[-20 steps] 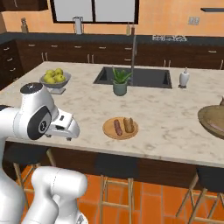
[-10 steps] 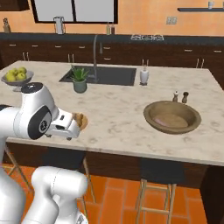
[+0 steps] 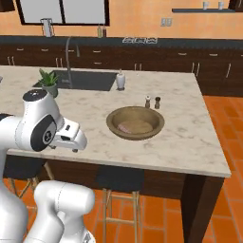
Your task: Place one bun and one sausage from the bowl on each plate.
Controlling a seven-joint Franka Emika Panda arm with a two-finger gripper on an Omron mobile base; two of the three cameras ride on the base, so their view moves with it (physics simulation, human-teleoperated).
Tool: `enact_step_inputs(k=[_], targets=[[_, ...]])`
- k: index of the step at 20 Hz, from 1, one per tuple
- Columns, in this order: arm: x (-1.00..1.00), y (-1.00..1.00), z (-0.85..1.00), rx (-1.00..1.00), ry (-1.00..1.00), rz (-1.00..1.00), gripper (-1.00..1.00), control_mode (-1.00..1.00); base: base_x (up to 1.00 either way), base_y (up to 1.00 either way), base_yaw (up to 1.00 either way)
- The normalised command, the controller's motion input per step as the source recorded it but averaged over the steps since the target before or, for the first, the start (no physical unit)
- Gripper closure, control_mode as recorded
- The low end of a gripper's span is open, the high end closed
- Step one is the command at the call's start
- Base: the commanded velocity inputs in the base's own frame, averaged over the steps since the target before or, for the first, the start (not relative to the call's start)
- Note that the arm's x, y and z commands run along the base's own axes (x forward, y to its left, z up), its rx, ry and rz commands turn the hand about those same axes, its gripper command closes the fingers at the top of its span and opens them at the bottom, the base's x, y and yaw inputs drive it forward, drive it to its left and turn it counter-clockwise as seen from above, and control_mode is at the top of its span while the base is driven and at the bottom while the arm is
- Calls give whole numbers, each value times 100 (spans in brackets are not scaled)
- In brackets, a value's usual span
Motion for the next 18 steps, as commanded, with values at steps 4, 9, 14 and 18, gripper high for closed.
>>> enact_step_inputs(k=[4,9,14,18], targets=[[0,0,0,0,0,0,-100,100,12,-77,0],[0,0,0,0,0,0,-100,100,42,-44,0],[0,0,0,0,0,0,-100,100,61,-24,0],[0,0,0,0,0,0,-100,100,64,-16,0]])
